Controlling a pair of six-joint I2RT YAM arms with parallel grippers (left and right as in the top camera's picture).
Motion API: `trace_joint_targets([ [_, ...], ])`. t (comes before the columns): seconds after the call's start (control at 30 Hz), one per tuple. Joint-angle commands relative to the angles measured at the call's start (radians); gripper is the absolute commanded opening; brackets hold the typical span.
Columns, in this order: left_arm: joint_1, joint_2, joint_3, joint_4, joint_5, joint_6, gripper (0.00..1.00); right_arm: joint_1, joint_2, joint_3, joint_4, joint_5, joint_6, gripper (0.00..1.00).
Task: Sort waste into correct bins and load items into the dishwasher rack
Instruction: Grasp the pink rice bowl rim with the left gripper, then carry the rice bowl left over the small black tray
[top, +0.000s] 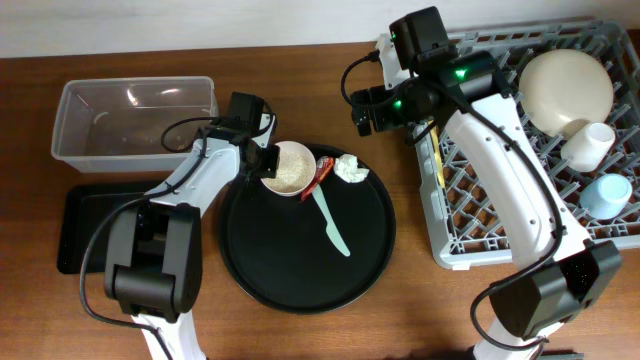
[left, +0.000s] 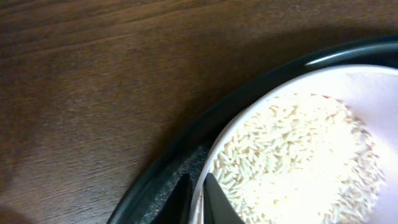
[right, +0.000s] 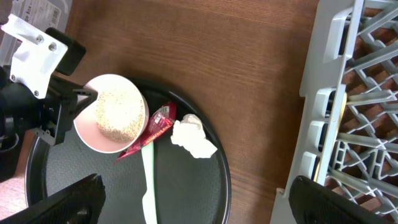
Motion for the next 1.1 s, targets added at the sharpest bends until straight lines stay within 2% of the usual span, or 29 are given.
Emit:
trace_joint_targets([
  [0.0, -0.003, 0.01, 0.009, 0.002, -0.01, 0.004, 0.01, 0.0, -0.016, 0.019, 0.003, -0.006, 0.011, 0.98],
  [0.23, -0.004, 0.01, 0.013, -0.003, -0.009, 0.004, 0.01, 0.0, -0.016, 0.019, 0.003, -0.006, 0.011, 0.98],
  [0.6, -0.004, 0.006, 0.111, -0.105, -0.008, 0.004, 0.01, 0.0, -0.016, 0.019, 0.003, -0.006, 0.011, 0.98],
  [0.87, -0.004, -0.074, 0.115, -0.127, -0.01, 0.005, 0.01, 0.0, -0.016, 0.019, 0.003, -0.006, 0.011, 0.98],
  [1.07, -0.003, -0.214, 0.115, -0.229, -0.153, 0.005, 0.01, 0.0, -0.016, 0.019, 0.003, -0.006, 0.011, 0.98],
])
